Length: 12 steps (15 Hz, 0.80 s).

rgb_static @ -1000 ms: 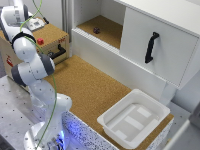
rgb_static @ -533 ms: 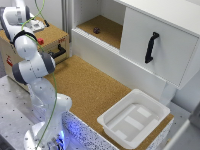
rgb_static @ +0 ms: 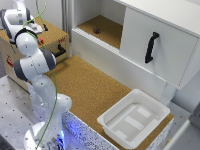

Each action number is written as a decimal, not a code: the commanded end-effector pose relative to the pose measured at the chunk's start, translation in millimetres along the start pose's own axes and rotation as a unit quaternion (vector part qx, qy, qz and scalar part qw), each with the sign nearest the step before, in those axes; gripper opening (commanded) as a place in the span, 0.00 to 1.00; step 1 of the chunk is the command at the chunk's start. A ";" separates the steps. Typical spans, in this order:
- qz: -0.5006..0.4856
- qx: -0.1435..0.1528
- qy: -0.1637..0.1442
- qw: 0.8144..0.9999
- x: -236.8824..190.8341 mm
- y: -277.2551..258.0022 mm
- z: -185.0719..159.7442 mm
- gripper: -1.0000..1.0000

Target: Turn off the green light lamp

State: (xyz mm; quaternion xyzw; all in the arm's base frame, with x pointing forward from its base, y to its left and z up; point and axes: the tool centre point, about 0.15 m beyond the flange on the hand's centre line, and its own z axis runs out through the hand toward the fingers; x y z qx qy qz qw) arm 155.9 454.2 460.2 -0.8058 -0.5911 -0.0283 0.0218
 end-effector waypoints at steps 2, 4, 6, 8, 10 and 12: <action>0.018 -0.006 -0.047 0.999 6.9 6.4 23.0 0.00; 0.016 -0.002 -0.044 0.999 8.9 3.0 25.2 0.00; 0.029 -0.014 -0.013 0.999 1.4 8.7 -9.6 0.00; 0.038 -0.036 0.009 0.999 -3.3 12.3 -45.6 1.00; 0.039 -0.053 0.031 0.997 -3.8 14.3 -74.6 1.00; 0.044 -0.060 0.035 0.997 -2.9 18.3 -79.7 1.00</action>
